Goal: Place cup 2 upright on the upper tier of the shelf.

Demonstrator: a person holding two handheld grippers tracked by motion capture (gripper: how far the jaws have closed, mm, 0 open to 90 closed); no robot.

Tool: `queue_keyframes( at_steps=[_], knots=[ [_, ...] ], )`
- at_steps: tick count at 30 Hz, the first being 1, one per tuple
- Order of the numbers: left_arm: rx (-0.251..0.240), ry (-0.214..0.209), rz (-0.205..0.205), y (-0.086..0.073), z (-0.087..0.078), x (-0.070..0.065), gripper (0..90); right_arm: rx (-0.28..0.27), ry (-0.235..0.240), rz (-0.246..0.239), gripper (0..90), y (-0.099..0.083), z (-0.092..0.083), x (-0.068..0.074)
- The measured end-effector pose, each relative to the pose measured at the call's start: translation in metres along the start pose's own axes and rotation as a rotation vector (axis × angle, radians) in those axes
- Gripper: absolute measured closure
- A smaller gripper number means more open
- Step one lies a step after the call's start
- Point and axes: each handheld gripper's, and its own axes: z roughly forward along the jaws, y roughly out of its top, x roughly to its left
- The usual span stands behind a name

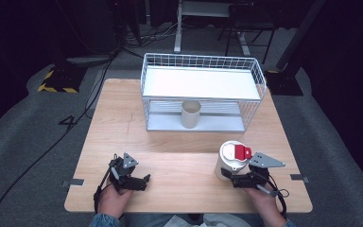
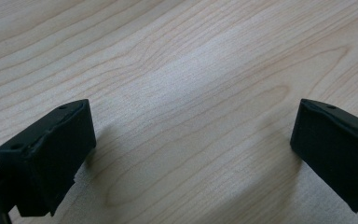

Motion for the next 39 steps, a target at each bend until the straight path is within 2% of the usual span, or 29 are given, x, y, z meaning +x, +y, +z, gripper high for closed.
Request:
queue_keyframes(
  at_steps=[8,12,22,39],
  knots=[
    [0.000,0.000,0.000,0.000,0.000,0.000,0.3,-0.005,0.016,0.004,13.5,0.001,-0.002,-0.002],
    [0.000,0.000,0.000,0.000,0.000,0.000,0.4,0.006,0.023,-0.018,13.6,0.002,-0.002,-0.001],
    [0.000,0.000,0.000,0.000,0.000,0.000,0.4,-0.006,0.037,-0.023,13.8,0.009,-0.004,0.001],
    [0.000,0.000,0.000,0.000,0.000,0.000,0.4,-0.056,0.035,-0.041,13.9,0.040,-0.020,-0.005]
  ],
)
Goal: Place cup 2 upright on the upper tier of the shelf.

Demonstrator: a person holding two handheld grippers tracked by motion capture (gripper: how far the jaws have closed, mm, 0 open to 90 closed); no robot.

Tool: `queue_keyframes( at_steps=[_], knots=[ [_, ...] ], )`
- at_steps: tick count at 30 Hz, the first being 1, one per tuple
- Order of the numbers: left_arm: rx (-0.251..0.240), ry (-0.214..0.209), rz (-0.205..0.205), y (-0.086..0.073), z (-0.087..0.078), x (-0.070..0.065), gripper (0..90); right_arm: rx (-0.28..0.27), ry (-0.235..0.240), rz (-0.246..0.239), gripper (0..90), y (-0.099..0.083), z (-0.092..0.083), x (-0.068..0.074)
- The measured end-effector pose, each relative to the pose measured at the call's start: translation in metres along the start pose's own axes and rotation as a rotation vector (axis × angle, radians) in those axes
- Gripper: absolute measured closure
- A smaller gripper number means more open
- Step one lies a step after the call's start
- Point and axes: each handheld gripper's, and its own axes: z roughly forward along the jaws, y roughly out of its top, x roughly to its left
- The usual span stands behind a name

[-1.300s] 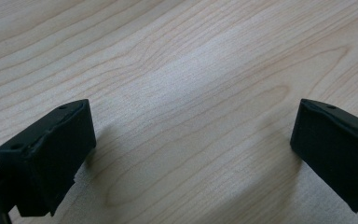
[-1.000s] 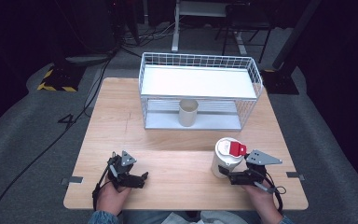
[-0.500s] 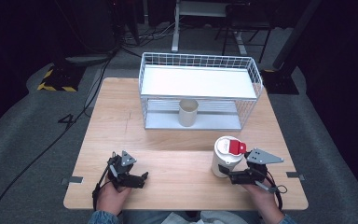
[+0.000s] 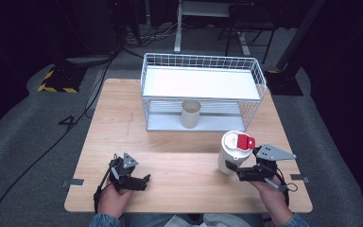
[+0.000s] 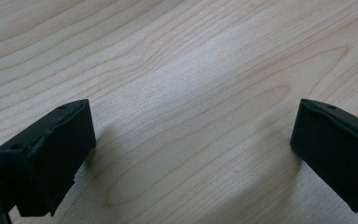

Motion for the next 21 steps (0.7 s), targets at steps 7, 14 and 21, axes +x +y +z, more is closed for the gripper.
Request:
queue_keyframes(
  at_steps=[7,14,21],
  knots=[
    [0.000,0.000,0.000,0.000,0.000,0.000,0.3,-0.016,0.004,0.003,13.9,0.018,-0.006,-0.003],
    [0.000,0.000,0.000,0.000,0.000,0.000,0.3,-0.038,0.006,-0.004,13.9,0.035,-0.010,-0.007],
    [0.000,0.000,0.000,0.000,0.000,0.000,0.4,-0.043,0.001,0.000,13.9,0.049,-0.013,-0.012]
  ],
)
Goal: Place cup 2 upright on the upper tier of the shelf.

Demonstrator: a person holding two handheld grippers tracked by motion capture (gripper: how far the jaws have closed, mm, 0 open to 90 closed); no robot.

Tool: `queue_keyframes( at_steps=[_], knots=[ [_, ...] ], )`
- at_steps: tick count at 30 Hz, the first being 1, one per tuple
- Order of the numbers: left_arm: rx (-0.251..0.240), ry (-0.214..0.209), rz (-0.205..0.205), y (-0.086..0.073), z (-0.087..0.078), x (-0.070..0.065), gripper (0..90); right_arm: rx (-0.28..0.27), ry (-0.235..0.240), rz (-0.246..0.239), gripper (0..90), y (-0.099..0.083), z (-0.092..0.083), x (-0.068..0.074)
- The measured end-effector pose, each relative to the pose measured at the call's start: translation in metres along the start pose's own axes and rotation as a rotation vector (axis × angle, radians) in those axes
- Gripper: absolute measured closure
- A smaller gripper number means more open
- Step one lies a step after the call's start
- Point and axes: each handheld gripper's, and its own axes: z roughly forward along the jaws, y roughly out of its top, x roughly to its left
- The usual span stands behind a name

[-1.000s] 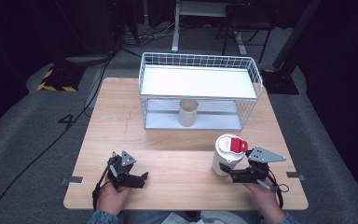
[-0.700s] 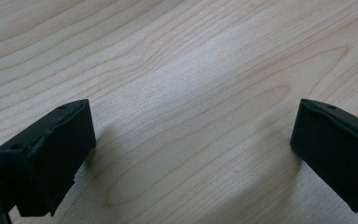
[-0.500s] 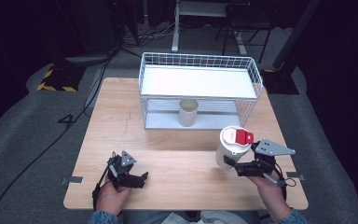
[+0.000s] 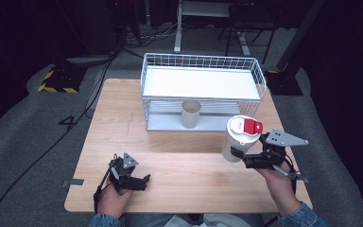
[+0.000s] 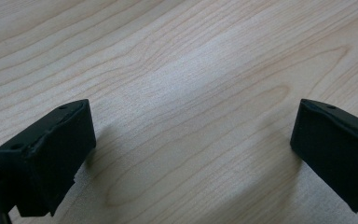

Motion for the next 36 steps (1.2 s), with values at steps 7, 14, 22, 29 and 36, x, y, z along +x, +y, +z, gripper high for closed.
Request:
queue_keyframes(
  at_steps=[7,14,22,29,36],
  knots=[
    [0.000,0.000,0.000,0.000,0.000,0.000,0.4,-0.018,0.006,0.002,13.9,0.019,-0.003,-0.008],
    [0.000,0.000,0.000,0.000,0.000,0.000,0.4,-0.024,0.000,-0.019,13.9,0.034,-0.004,-0.010],
    [0.000,0.000,0.000,0.000,0.000,0.000,0.3,-0.033,0.001,-0.031,13.9,0.055,-0.001,-0.013],
    [0.000,0.000,0.000,0.000,0.000,0.000,0.3,-0.040,-0.005,-0.034,13.9,0.069,0.002,-0.016],
    [0.000,0.000,0.000,0.000,0.000,0.000,0.3,-0.038,-0.008,-0.013,13.9,0.082,0.007,-0.024]
  ],
)
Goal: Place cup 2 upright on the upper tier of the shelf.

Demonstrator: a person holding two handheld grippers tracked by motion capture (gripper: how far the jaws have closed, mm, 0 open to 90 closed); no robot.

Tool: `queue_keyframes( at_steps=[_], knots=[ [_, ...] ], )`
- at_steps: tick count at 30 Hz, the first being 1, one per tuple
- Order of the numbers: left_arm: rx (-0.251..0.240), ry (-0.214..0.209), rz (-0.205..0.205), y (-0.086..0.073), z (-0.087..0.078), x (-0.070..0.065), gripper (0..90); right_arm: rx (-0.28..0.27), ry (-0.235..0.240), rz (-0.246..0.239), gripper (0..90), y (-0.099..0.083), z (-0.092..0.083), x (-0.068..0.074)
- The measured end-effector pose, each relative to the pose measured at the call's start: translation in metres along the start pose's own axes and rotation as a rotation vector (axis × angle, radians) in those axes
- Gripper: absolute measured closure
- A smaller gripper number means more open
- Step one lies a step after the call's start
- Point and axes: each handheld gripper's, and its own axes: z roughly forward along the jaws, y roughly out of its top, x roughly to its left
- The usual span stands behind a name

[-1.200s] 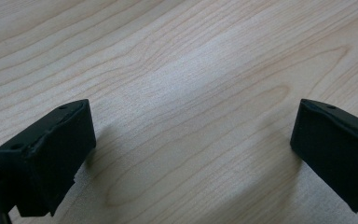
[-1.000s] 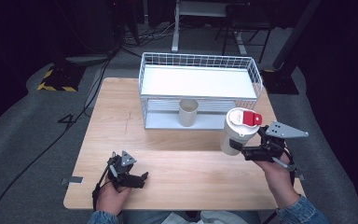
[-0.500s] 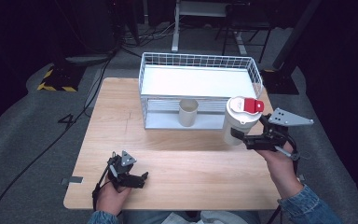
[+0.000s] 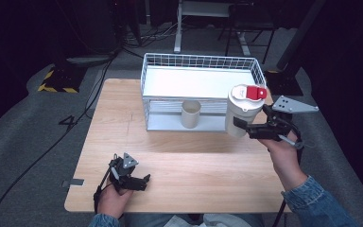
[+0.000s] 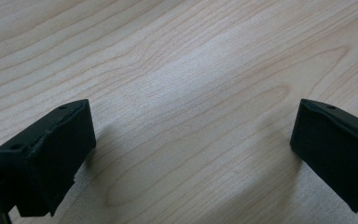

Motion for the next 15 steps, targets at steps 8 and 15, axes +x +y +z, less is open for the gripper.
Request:
queue_keyframes(
  at_steps=[8,15],
  knots=[
    [0.001,0.005,-0.009,0.001,0.000,-0.001,0.4,-0.003,-0.013,-0.012,13.9,0.016,0.009,-0.008],
    [-0.001,0.011,-0.015,0.001,0.001,-0.001,0.4,-0.005,-0.013,0.001,13.9,0.031,0.024,-0.018]
  ],
)
